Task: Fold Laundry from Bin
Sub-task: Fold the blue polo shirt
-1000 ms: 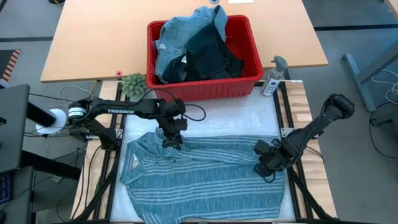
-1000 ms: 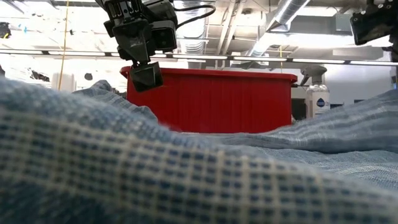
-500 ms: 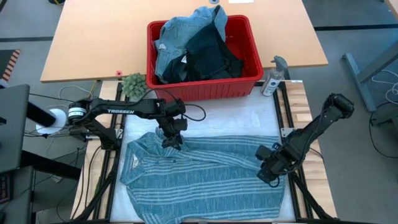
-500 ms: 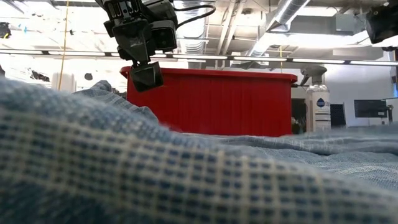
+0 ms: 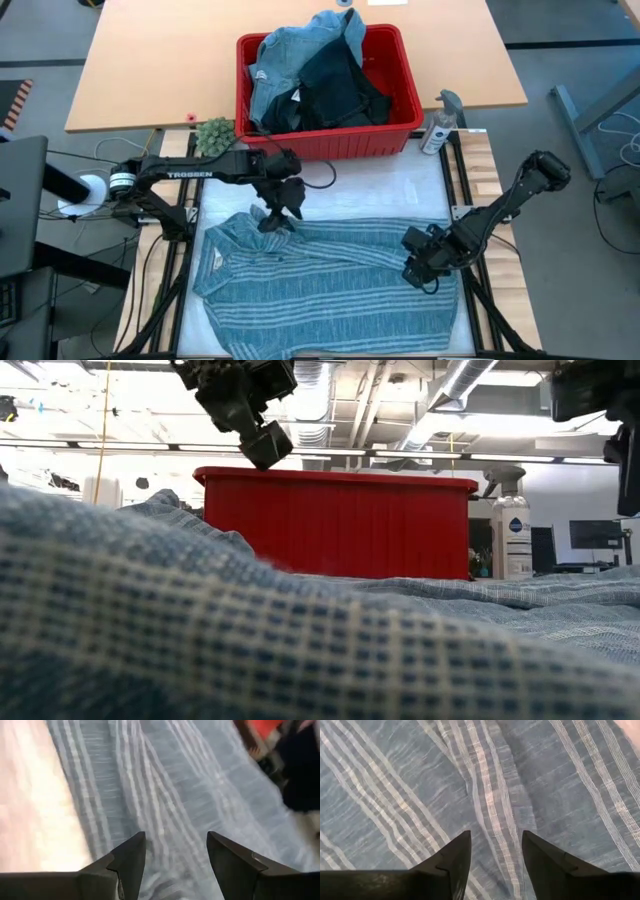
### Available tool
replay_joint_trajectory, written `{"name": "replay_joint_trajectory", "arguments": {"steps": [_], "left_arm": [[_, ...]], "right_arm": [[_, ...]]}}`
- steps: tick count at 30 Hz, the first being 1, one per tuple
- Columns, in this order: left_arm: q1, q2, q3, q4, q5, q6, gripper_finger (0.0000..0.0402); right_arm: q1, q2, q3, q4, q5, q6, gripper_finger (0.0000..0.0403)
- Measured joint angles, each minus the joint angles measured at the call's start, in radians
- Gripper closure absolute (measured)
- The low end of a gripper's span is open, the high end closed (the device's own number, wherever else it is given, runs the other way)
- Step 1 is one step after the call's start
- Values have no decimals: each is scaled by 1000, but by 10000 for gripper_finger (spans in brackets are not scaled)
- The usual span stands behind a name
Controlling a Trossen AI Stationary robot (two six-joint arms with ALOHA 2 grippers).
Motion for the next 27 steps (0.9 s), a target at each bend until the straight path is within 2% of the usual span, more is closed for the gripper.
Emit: {"name": "replay_joint_trajectory", "arguments": {"steps": [7, 16, 21, 24, 27], "left_arm": [[25, 51, -26, -93, 4, 77, 203], [20, 190, -23, -74, -14, 171, 203], [12, 251, -23, -73, -108, 219, 203], [13, 266, -23, -75, -124, 220, 204], [13, 266, -21, -79, -184, 205, 223]], "right_arm": [[-5, 0, 0, 4, -14, -16, 211], [-5, 0, 0, 8, -14, -23, 211], [-5, 0, 0, 10, -14, -18, 212], [-1, 0, 0, 18, -14, -20, 212], [-1, 0, 0, 22, -14, -23, 212]]}}
